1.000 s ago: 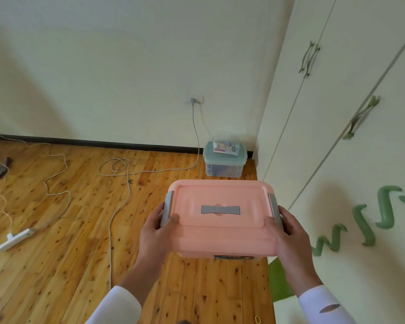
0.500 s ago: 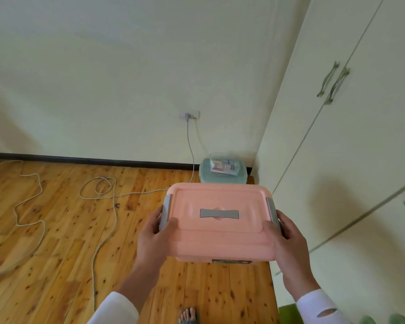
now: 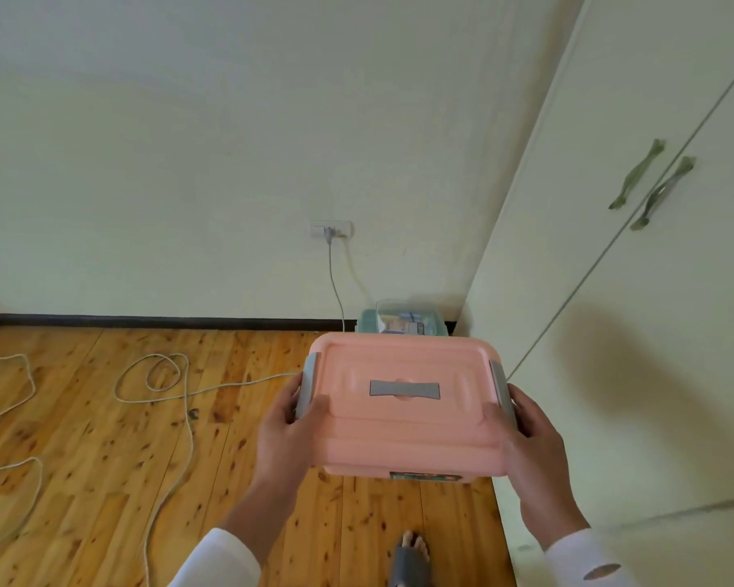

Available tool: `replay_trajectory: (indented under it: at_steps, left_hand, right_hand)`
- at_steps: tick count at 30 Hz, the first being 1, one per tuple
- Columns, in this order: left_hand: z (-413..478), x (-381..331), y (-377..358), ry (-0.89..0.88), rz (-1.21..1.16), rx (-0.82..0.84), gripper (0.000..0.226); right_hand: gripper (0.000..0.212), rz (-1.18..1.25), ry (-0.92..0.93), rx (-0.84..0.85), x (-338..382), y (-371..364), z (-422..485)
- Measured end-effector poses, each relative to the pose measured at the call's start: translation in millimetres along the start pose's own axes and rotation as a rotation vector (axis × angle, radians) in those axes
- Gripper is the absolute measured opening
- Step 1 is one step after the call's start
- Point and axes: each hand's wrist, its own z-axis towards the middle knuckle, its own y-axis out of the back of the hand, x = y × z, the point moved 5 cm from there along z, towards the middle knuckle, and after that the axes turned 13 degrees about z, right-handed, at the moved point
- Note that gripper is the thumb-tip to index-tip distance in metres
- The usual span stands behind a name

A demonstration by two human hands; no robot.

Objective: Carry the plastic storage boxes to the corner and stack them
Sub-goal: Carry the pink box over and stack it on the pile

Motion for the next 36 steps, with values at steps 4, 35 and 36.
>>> replay_trajectory:
  at_steps: [4, 35, 36]
  left_hand:
    - [41, -11, -18, 0.005, -0.001, 0.005, 0.052]
    - [362, -103, -162, 0.133, 0.088, 0.021, 0.048]
    - [374, -105, -162, 0.137, 0.083, 0.026, 0.049]
  right_hand:
    - [0.024, -0.005, 0.008, 0.002, 2, -10, 43]
    - [0.030, -0.091, -0.120, -0.039, 18, -93, 408]
    - [0.030, -0.090, -0.120, -0.041, 19, -101, 418]
